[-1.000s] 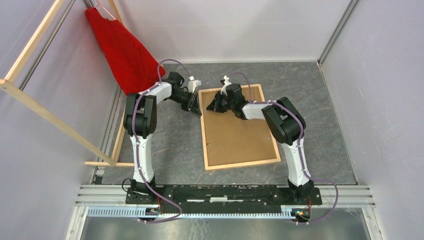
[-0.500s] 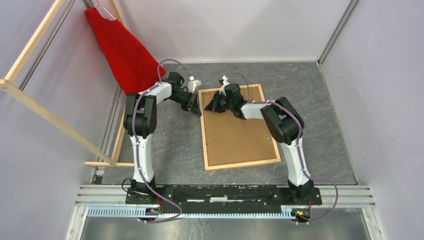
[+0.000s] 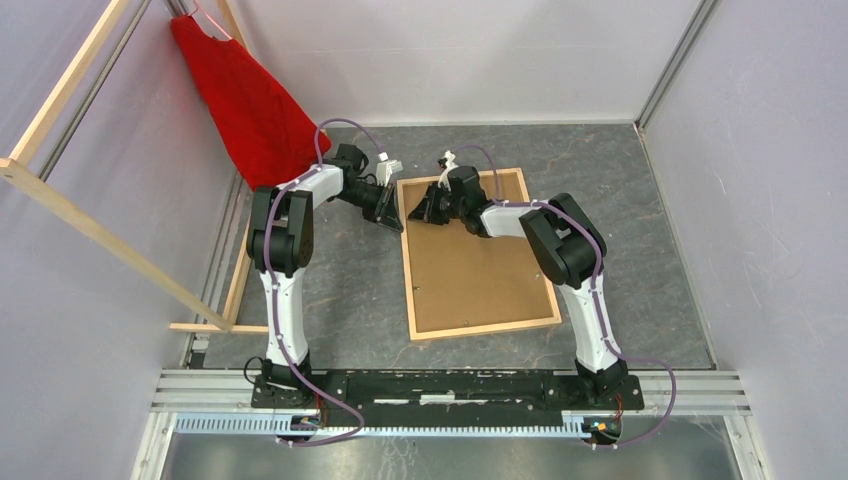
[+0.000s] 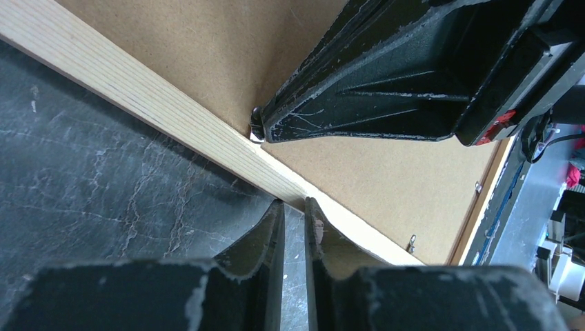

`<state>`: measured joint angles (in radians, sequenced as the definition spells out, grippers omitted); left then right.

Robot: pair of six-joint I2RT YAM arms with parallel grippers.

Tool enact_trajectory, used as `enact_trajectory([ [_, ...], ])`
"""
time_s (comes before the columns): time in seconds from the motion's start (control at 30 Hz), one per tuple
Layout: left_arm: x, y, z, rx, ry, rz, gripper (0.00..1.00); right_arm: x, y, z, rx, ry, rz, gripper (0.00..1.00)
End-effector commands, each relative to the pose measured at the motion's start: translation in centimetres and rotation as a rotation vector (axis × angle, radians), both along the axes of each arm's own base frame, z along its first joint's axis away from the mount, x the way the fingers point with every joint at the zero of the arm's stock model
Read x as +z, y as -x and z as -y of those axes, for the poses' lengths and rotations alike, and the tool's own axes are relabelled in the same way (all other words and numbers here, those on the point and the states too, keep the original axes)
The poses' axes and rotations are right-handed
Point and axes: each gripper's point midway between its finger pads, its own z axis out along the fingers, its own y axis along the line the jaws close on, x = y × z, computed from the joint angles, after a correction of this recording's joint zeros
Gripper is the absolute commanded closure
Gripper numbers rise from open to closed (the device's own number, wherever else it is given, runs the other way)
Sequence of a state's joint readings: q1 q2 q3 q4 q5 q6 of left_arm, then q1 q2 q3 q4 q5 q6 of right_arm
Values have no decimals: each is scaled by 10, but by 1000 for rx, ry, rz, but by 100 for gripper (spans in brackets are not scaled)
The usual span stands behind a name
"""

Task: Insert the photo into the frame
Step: Install the photo frame at the center of the board.

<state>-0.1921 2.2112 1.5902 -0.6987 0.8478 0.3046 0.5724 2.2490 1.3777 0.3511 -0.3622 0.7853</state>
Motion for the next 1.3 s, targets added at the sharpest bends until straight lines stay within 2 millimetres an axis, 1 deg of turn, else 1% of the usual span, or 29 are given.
enact_trajectory([
  [0.0, -12, 7, 3, -51, -52, 41, 79, 2, 4, 0, -7, -2, 25, 92],
  [0.1, -10, 7, 1, -56, -59, 41, 79, 26, 4, 8, -15, -32, 59, 86],
  [0.17, -6, 6, -1, -56, -61, 49, 79, 42, -1, 25, -50, -48, 81, 71],
  [0.23, -3, 5, -2, -51, -64, 57, 78, 53, -7, 48, -105, -45, 106, 57],
  [0.33, -4, 3, -5, -37, -91, 57, 78, 52, -15, 81, -174, -7, 106, 45],
  [0.37, -5, 3, -6, -36, -97, 57, 78, 51, -19, 93, -201, 4, 102, 43],
  [0.4, -7, 4, -7, -35, -102, 53, 78, 46, -23, 109, -241, 26, 89, 42],
  [0.53, -11, 11, -7, -39, -101, 39, 78, 32, -39, 156, -367, 112, 67, 39],
  [0.6, -12, 14, -7, -43, -100, 38, 77, 29, -47, 174, -414, 135, 57, 39],
  [0.63, -13, 17, -6, -48, -99, 35, 77, 30, -52, 179, -427, 136, 60, 39],
  [0.7, -13, 21, -7, -56, -98, 36, 77, 30, -61, 186, -446, 145, 60, 39],
  [0.73, -12, 22, -7, -59, -98, 38, 77, 32, -67, 186, -444, 151, 67, 38],
  [0.8, -12, 25, -8, -63, -96, 36, 76, 26, -75, 181, -426, 165, 49, 38],
  [0.83, -12, 26, -7, -65, -94, 36, 76, 27, -81, 178, -416, 159, 48, 39],
  [0.97, -16, 38, -5, -89, -93, 22, 76, 19, -91, 171, -414, 133, 26, 43],
  [1.1, -21, 47, -2, -111, -97, 13, 76, 16, -94, 165, -412, 109, 10, 50],
  [1.27, -24, 46, -1, -110, -99, 16, 76, 10, -95, 161, -415, 89, -10, 52],
])
